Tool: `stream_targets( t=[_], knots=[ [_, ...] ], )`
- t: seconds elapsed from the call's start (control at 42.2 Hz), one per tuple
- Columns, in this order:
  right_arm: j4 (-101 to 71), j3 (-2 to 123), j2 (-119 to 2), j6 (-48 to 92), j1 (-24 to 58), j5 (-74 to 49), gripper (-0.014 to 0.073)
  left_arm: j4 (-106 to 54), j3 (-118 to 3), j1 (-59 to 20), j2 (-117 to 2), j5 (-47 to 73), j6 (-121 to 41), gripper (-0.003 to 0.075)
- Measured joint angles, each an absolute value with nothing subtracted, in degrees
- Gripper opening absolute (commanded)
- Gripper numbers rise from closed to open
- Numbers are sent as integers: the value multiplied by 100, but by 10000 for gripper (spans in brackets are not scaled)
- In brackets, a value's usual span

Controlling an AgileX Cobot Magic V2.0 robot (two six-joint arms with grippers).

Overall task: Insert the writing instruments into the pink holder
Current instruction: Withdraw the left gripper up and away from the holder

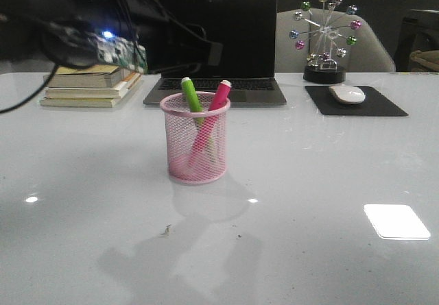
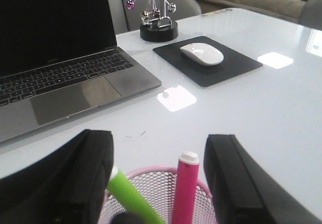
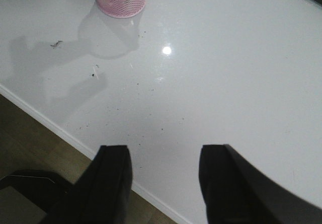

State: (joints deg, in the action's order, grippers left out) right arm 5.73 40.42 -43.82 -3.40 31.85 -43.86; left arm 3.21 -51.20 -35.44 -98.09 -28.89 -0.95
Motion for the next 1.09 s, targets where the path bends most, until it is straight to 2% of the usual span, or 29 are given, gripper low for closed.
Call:
stream_targets(
  t=[0.284, 0.473, 0.639, 1.089],
  knots=[
    [573, 4042, -4382, -340, 3185, -4386, 435, 608, -5823, -3487, -8143, 1286, -139, 458],
    [573, 4042, -4382, -340, 3185, -4386, 435, 618, -5982, -3487, -7194, 3235, -139, 458],
    [573, 4042, -4382, -340, 3185, -4386, 435, 553, -5763, -3487, -6372, 3864, -139, 458],
    [573, 4042, -4382, -340, 3185, -4375, 435, 375, -4160, -3487, -4437, 4114, -139, 457]
  ],
)
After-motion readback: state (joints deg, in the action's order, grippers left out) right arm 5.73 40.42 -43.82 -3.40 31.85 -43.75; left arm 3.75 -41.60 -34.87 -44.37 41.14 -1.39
